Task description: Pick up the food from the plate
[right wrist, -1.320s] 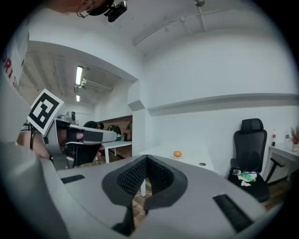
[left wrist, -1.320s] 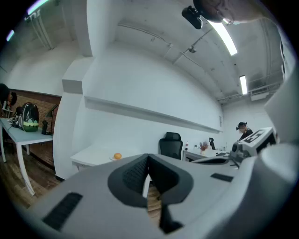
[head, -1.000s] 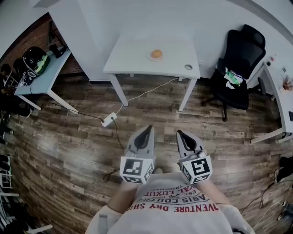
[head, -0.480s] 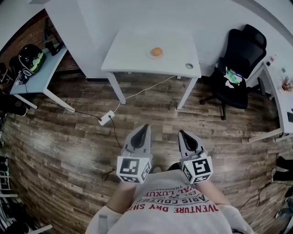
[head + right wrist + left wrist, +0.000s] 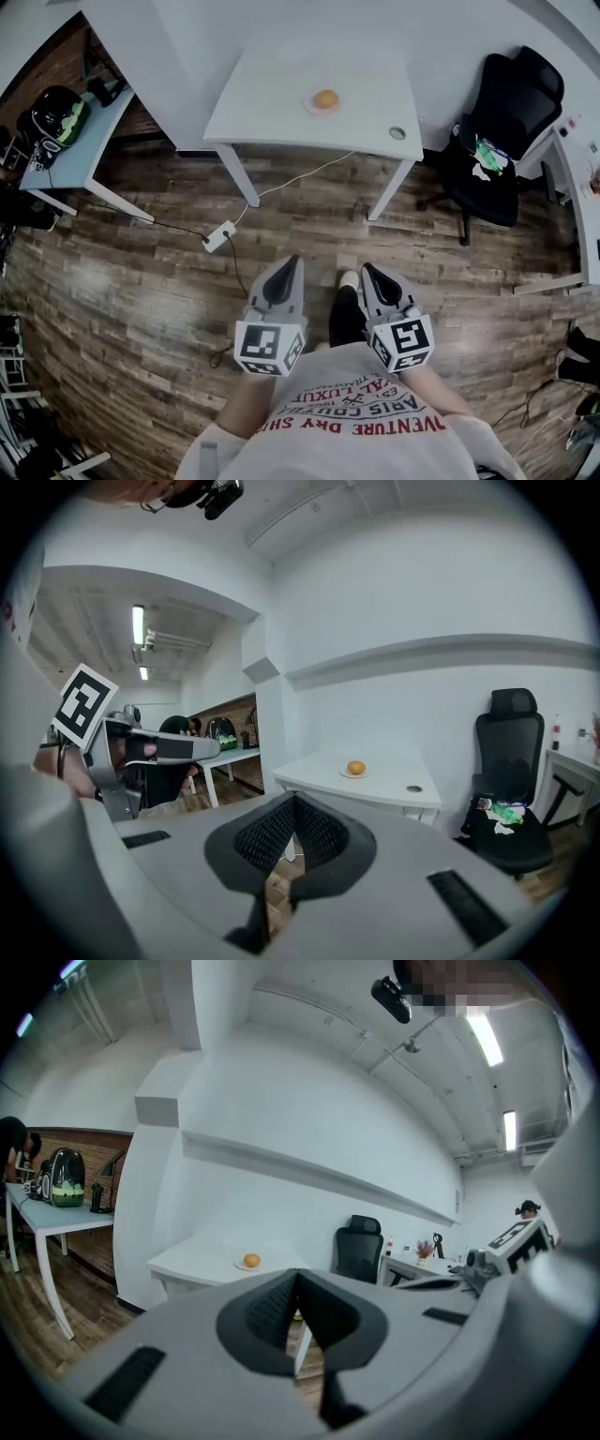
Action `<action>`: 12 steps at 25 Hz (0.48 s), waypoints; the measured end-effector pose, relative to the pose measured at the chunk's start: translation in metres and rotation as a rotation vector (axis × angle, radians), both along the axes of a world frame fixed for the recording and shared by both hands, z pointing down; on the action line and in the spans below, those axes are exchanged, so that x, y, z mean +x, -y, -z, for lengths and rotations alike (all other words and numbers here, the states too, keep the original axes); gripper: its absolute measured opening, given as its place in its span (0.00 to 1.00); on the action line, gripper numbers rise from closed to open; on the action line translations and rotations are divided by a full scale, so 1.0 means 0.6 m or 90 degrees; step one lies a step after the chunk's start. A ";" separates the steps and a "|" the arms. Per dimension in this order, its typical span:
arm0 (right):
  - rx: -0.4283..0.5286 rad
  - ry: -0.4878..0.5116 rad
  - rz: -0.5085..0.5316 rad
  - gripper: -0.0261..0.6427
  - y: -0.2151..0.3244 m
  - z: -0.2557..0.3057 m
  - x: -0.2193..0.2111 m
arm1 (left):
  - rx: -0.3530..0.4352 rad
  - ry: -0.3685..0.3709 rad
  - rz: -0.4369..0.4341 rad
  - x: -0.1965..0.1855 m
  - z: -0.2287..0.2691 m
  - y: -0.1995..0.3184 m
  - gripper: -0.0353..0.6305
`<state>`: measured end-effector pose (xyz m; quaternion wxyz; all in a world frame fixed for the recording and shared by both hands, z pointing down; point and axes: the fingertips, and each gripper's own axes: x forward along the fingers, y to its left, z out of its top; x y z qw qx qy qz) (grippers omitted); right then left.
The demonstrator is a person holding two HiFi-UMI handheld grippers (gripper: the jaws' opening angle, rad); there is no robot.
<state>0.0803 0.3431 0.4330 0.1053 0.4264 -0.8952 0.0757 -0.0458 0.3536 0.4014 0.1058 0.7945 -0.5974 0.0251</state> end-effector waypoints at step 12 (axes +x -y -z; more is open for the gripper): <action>0.001 0.016 0.036 0.05 0.295 0.025 -0.007 | -0.006 0.014 0.039 -0.003 0.020 0.272 0.06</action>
